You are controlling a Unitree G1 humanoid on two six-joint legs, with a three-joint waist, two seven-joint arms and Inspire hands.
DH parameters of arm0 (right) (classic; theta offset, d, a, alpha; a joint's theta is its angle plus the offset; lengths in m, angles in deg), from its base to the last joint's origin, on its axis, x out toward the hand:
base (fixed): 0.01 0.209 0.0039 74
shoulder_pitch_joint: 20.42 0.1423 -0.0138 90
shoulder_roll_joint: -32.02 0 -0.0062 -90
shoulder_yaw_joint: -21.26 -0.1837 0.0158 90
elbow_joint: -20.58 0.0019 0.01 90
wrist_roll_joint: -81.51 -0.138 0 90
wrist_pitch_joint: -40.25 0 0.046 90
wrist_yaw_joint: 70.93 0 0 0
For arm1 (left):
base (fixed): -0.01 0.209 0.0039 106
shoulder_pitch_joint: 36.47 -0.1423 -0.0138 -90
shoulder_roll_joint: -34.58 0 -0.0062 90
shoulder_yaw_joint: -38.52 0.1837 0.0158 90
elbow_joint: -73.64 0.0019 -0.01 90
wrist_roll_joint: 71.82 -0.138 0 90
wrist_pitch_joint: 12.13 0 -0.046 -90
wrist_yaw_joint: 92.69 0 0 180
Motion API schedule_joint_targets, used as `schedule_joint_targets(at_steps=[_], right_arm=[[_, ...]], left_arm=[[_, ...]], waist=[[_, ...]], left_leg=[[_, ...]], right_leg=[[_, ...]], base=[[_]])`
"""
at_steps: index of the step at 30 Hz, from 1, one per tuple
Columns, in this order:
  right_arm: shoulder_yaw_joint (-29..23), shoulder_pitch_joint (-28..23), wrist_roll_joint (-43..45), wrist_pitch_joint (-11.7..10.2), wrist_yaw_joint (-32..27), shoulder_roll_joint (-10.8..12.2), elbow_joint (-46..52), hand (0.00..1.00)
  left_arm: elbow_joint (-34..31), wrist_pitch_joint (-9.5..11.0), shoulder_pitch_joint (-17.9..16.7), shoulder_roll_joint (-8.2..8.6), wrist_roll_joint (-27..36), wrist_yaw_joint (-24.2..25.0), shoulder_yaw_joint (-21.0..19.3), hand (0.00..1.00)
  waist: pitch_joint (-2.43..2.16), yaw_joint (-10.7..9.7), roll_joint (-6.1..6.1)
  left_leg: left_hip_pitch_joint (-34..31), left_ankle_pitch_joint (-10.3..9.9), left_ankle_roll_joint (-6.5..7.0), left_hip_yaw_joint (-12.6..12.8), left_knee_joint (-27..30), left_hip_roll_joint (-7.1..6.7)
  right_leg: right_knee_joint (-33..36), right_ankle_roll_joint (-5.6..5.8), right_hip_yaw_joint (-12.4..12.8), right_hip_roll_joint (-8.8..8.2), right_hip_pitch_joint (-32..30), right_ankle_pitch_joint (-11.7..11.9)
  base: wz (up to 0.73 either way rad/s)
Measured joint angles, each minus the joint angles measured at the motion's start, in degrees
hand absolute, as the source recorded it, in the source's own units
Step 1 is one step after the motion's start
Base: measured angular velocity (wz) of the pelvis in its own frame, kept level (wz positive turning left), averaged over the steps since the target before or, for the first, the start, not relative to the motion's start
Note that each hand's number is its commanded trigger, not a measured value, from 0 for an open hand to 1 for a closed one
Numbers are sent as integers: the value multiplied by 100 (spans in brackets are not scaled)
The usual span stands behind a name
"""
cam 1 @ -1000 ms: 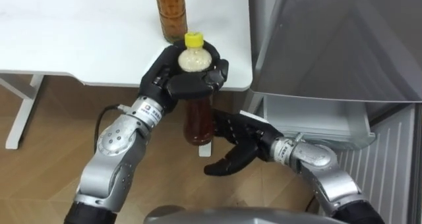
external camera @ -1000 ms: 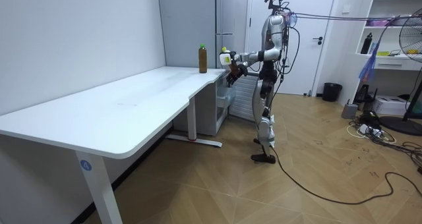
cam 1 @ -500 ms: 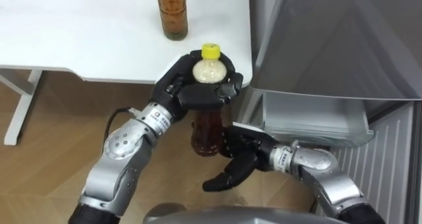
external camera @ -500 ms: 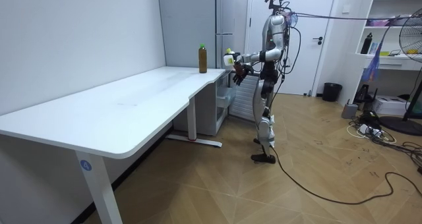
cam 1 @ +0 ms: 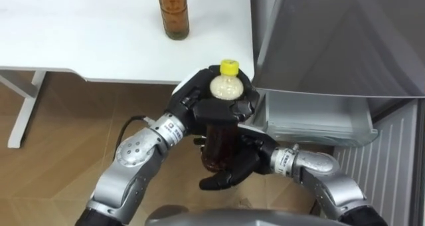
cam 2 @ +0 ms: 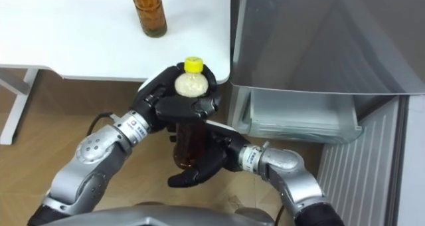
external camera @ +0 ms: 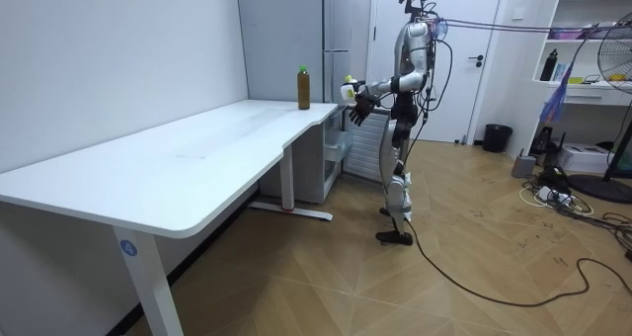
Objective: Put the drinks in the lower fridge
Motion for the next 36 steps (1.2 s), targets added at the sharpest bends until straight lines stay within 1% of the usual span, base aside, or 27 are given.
schedule_joint_targets(at_steps=[3,7,8,9,10,11,12,21,23,25,28,36], right_arm=[[84,-6,-61,9,-6,-104,0,0],[174,-6,-360,11,-63,-154,0,0],[188,-7,-431,13,-70,-157,-1,9],[213,-8,-505,14,-95,-165,-1,50],[231,-7,-568,14,-122,-167,0,87],[238,-8,-628,15,-126,-167,-1,97],[241,-8,-706,15,-135,-167,0,100],[288,-6,-895,15,-141,-179,-10,100],[291,-6,-895,14,-140,-185,-13,100],[289,-5,-895,-4,-139,-189,-12,100],[296,-5,-893,-40,-118,-192,-12,100],[338,-2,-913,-85,-128,-187,-11,100]], left_arm=[[77,0,0,-53,1,21,90,100],[94,1,0,-78,-4,73,152,100],[94,1,0,-89,-3,86,157,100],[94,1,0,-107,-3,116,157,100],[94,1,0,-120,-4,128,160,100],[94,1,0,-124,-4,140,161,100],[94,1,0,-133,-4,158,161,100],[94,2,0,-198,0,212,208,100],[94,3,0,-200,14,211,211,100],[96,2,0,-201,120,203,210,100],[111,2,0,-197,239,158,188,100],[121,2,0,-180,406,51,197,100]], waist=[[-8,-2,39],[-10,-1,52],[-10,-1,51],[-9,-1,51],[-8,0,48],[-6,0,45],[-2,-1,40],[8,-4,27],[20,-8,24],[43,-12,15],[54,-9,2],[53,-20,5]], left_leg=[[1,0,0,1,0,0],[6,0,0,10,-6,1],[7,0,0,15,-6,2],[10,0,0,29,-6,2],[13,0,0,39,-7,2],[14,0,0,41,-7,2],[14,0,0,44,-7,2],[-1,0,1,89,-18,1],[-3,0,0,98,-17,1],[-7,0,1,108,-17,1],[-16,0,1,122,-20,1],[-18,-1,2,128,-31,1]], right_leg=[[3,0,8,0,0,0],[5,0,31,3,-3,-1],[5,0,31,3,-3,-1],[5,0,32,3,-4,-1],[5,0,38,2,-4,-1],[5,0,38,2,-4,-1],[5,1,39,2,-4,-1],[4,1,88,1,-52,-4],[4,2,97,1,-58,-4],[3,4,108,1,-67,-6],[-6,4,124,1,-81,-9],[-14,7,120,2,-88,-11]], base=[[0],[0],[-3],[-4],[-3],[0],[0],[-2],[-2],[0],[0],[0]])
